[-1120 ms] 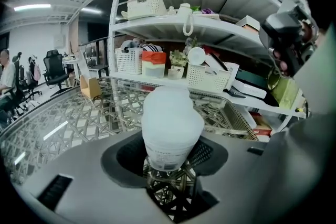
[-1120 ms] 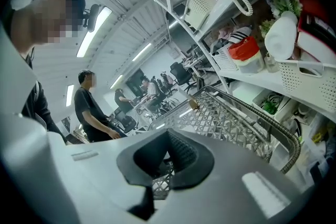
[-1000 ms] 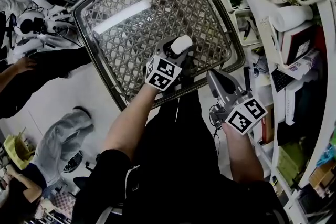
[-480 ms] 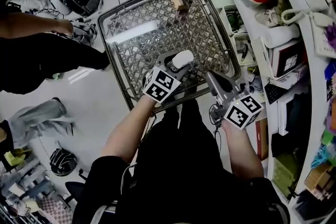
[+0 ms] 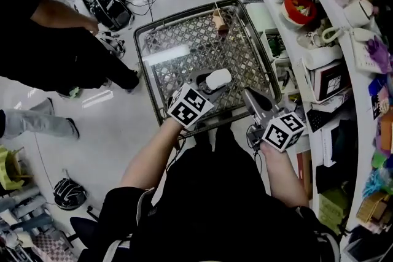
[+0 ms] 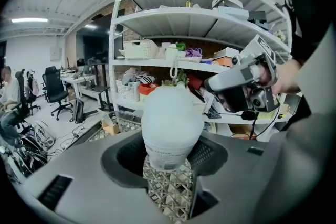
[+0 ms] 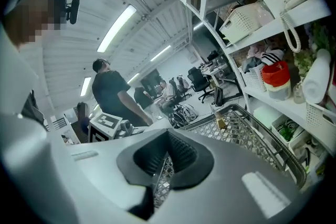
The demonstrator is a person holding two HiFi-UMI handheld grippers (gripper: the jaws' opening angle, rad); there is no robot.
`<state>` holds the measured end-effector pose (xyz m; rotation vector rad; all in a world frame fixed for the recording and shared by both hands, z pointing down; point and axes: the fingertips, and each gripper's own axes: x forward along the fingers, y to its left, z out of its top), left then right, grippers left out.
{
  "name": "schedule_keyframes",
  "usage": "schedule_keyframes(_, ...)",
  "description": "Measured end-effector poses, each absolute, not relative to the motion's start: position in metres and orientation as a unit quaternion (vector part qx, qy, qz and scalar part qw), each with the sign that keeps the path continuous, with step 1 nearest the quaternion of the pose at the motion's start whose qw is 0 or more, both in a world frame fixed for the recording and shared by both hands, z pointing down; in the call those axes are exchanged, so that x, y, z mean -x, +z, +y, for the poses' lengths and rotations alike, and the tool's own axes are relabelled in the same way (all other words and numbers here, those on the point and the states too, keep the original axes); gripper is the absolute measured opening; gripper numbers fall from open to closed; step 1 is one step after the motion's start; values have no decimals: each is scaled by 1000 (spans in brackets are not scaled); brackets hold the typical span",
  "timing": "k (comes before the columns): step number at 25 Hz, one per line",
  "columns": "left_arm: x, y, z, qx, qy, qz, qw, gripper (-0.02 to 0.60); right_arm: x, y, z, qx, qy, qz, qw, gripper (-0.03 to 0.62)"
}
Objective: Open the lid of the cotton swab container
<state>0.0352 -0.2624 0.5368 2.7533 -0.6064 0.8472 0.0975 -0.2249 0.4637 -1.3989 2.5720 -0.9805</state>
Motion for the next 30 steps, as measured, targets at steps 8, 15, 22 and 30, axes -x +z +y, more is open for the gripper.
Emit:
schedule_keyframes(8, -17, 495, -235, -938, 291, -171, 81, 206, -84, 443, -209, 456, -299, 838, 31, 10)
schedule_keyframes(15, -11, 459, -222, -944, 280, -159, 76, 206, -85, 429, -201, 451, -282, 846, 27, 11)
schedule_keyframes(22, -21, 437, -219, -945, 284, -143, 83, 206, -92, 395, -207, 414, -228, 881, 15, 100)
schedule_keyframes(30, -49, 419, -208, -945, 289, -127, 79, 206, -106, 357, -197, 347, -159, 924, 7, 156)
